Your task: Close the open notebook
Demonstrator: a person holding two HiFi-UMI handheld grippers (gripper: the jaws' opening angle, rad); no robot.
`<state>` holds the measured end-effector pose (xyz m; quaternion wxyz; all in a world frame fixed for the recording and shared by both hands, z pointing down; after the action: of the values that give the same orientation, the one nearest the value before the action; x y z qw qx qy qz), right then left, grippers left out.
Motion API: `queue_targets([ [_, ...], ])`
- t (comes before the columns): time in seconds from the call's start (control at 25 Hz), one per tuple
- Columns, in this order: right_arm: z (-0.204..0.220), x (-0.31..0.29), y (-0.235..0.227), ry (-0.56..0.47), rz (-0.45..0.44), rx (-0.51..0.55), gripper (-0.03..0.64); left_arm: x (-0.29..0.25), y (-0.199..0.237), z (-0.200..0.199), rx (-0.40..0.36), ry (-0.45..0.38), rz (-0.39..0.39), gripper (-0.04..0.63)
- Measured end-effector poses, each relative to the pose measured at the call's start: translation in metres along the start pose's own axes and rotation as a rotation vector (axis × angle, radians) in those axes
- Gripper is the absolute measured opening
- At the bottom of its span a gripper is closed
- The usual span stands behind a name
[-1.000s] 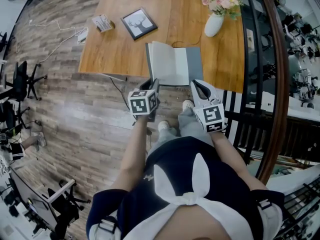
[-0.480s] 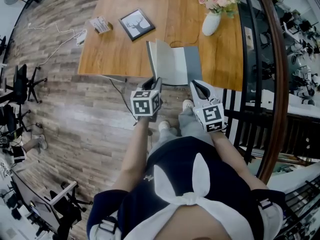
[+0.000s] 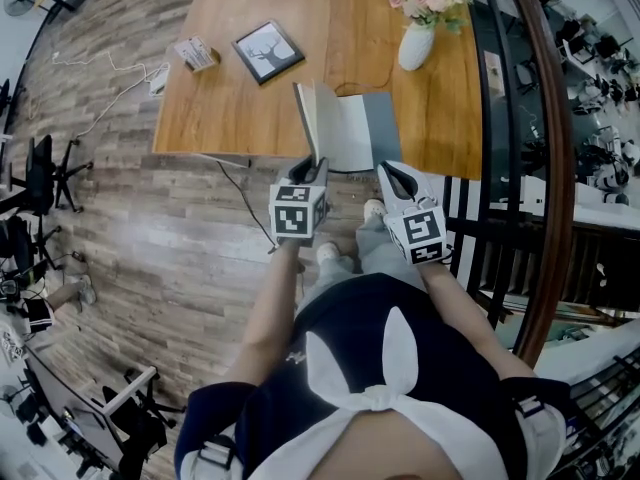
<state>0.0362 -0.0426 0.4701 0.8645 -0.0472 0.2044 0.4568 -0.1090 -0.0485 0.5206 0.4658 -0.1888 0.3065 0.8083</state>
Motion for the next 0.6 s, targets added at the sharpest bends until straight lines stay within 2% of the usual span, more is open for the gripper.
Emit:
queue_targets([
  [0.6,0.005,0.004,-0.01,0.006,0.017,-0.014,-0.002,-0.011,-0.021,-0.008,-0.053,0.003,0.043,0.095],
])
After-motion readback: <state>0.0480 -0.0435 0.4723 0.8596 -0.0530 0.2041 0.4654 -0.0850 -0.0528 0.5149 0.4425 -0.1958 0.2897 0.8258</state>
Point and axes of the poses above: the fingertips, and each gripper's own axes: x backward along the fingers, y to its left, z out of its underside, the point moved 3 cm from there along x, backward along the fingers, and after that the axes turned 8 degrees about z, right-handed, at the moved point
